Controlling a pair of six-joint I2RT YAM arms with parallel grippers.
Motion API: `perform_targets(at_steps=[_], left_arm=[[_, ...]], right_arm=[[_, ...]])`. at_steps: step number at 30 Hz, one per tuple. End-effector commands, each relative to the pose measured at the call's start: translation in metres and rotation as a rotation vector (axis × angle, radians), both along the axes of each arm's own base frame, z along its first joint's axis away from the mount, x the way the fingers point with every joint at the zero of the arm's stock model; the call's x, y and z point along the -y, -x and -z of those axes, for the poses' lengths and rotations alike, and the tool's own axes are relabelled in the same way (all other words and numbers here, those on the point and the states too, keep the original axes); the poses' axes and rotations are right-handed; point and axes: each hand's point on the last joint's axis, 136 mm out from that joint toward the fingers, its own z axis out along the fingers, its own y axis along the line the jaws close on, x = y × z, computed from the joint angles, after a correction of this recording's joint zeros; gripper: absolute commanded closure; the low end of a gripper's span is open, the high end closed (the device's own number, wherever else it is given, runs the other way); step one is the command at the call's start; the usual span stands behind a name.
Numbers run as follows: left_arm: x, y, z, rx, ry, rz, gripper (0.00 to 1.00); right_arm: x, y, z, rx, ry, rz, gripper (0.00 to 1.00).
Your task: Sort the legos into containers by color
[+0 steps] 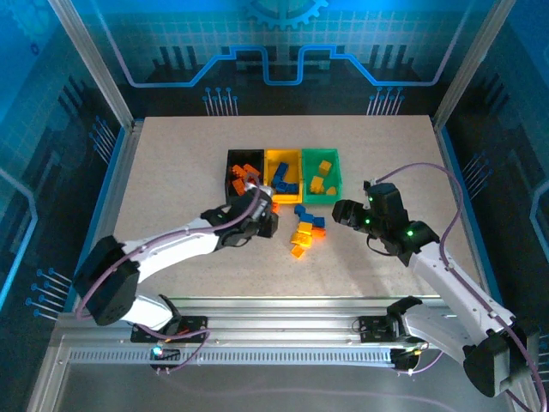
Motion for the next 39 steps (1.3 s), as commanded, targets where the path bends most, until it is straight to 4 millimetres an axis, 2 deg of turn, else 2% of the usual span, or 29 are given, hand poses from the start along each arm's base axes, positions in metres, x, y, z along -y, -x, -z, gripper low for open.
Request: perform_targets(at_steps=[1, 3, 5, 9, 11, 14, 17, 20, 23, 27, 30, 32, 33, 36, 39], left_arm=[[-0.042, -0.030, -0.020, 0.010, 0.013, -0.160, 0.78], [-0.056, -0.056, -0.033, 0.036, 0.023, -0.213, 0.78], [-0.064, -0.080, -0.036, 0.031, 0.019, -0.247, 0.78], [-0.071, -0.124, -0.025, -0.007, 0.006, -0.297, 0.79], [-0.074, -0.139, -0.015, -0.034, -0.017, -0.316, 0.79], [-0.076, -0.156, -0.001, -0.071, -0.045, -0.336, 0.75], [-0.074, -0.163, 0.009, -0.090, -0.060, -0.340, 0.62], [-0.070, -0.166, 0.006, -0.092, -0.036, -0.340, 0.51], [-0.064, -0.164, -0.010, -0.076, 0.022, -0.324, 0.36], [-0.052, -0.152, -0.041, -0.038, 0.131, -0.290, 0.24], [-0.040, -0.129, -0.068, 0.011, 0.232, -0.236, 0.18], [-0.031, -0.106, -0.078, 0.031, 0.280, -0.187, 0.01], [-0.026, -0.096, -0.082, 0.040, 0.298, -0.167, 0.01], [-0.022, -0.059, -0.075, 0.037, 0.327, -0.136, 0.01], [-0.028, -0.025, -0.060, 0.031, 0.359, -0.148, 0.01]], right_arm=[[0.005, 0.000, 0.002, 0.000, -0.008, 0.018, 0.30], [0.006, -0.001, 0.006, -0.010, -0.005, 0.025, 0.30], [0.006, -0.001, 0.009, -0.022, -0.006, 0.026, 0.30], [0.007, 0.001, 0.013, -0.038, -0.005, 0.028, 0.30], [0.009, 0.002, 0.012, -0.039, -0.003, 0.030, 0.30], [0.010, 0.004, 0.010, -0.038, 0.000, 0.027, 0.30], [0.009, 0.007, 0.010, -0.044, 0.003, 0.017, 0.30], [0.009, 0.009, 0.013, -0.058, 0.005, 0.008, 0.30], [0.007, 0.010, 0.015, -0.068, 0.000, 0.003, 0.29], [0.003, 0.011, 0.018, -0.081, -0.023, -0.008, 0.29], [-0.004, 0.015, 0.026, -0.109, -0.053, -0.016, 0.28], [-0.012, 0.020, 0.034, -0.135, -0.066, -0.020, 0.28], [-0.017, 0.023, 0.039, -0.145, -0.067, -0.027, 0.28], [-0.036, 0.031, 0.050, -0.166, -0.029, -0.066, 0.28], [-0.059, 0.037, 0.061, -0.198, 0.022, -0.099, 0.27]])
